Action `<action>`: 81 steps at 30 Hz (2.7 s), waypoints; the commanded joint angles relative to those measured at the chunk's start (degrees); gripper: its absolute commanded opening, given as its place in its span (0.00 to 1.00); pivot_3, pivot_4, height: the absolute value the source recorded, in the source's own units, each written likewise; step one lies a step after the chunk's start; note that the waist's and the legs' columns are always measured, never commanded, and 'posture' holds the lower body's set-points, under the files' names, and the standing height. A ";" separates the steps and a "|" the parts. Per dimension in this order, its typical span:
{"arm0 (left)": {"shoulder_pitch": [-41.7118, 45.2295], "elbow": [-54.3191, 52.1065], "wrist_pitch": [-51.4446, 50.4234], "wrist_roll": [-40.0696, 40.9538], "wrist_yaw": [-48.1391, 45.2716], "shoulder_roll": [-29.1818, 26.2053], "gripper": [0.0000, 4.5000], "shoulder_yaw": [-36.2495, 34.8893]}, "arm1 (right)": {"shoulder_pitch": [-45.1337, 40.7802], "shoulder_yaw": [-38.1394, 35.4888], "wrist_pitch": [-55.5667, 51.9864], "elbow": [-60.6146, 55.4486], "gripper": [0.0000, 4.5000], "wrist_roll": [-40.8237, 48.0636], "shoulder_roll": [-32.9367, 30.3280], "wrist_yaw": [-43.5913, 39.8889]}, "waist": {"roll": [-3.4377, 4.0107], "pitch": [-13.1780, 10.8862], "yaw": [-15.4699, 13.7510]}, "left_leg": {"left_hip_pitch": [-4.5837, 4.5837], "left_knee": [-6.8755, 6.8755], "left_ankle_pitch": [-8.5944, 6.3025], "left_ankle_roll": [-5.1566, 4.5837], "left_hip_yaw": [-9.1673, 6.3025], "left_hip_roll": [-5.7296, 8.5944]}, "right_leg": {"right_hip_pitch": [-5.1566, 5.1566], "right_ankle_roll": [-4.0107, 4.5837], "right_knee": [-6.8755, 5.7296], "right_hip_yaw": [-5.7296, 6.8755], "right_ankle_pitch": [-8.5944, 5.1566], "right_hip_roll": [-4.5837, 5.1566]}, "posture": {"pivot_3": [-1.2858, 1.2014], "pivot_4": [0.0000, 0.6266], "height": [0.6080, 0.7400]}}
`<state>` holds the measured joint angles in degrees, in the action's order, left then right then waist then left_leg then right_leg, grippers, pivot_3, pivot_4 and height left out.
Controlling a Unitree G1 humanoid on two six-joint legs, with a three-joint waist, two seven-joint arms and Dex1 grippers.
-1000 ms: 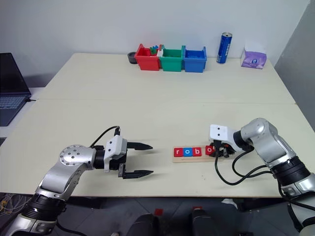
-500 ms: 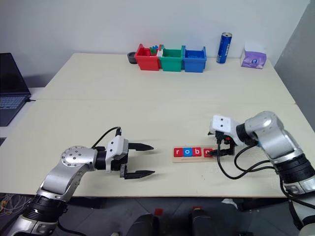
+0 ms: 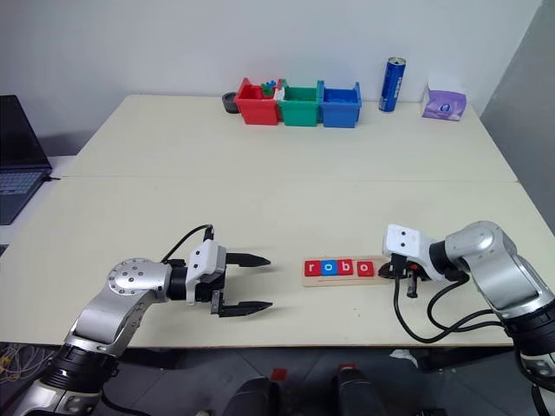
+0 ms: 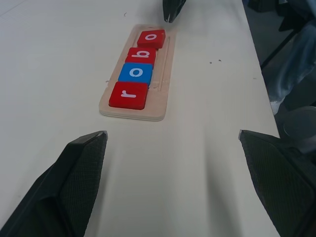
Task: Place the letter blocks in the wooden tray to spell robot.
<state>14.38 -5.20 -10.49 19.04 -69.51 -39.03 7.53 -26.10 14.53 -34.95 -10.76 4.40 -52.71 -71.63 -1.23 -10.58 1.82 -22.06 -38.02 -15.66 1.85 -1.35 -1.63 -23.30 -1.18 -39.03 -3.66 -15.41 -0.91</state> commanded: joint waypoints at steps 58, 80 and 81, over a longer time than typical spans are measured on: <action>0.17 -3.77 -1.22 0.65 0.80 0.06 1.00 -0.51 | -5.34 6.51 4.98 3.87 0.01 -5.24 3.93 4.38 | 0.00 0.00 0.05 | 0.01 0.00 0.00 0.00 0.00 0.00 | 0.00 0.07 -0.01 0.01 0.04 -0.02 | 0.52 0.24 1.00; -0.17 -2.75 -0.99 1.07 0.96 1.78 1.00 -0.55 | 2.61 -15.22 -1.86 -2.31 0.13 2.78 -1.13 9.72 | 0.00 0.00 -0.18 | -0.05 0.01 0.00 0.00 -0.03 0.00 | 0.01 0.13 0.03 0.03 0.07 0.02 | 0.52 0.24 1.00; -0.27 -2.74 -0.93 1.00 0.94 1.84 1.00 -0.53 | 4.53 -17.80 -2.57 -2.58 0.20 2.87 -0.94 11.64 | -0.01 0.00 -0.20 | -0.06 0.00 0.00 0.00 -0.04 0.00 | 0.01 0.13 0.02 0.03 0.07 0.02 | 0.52 0.24 1.00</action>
<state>14.13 -6.52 -11.96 19.19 -69.03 -37.29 7.64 -22.84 1.99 -36.12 -11.67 6.12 -53.15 -62.91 -1.23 -10.57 1.62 -22.13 -38.01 -15.67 1.85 -1.39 -1.61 -23.30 -1.06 -39.01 -3.64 -15.34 -0.89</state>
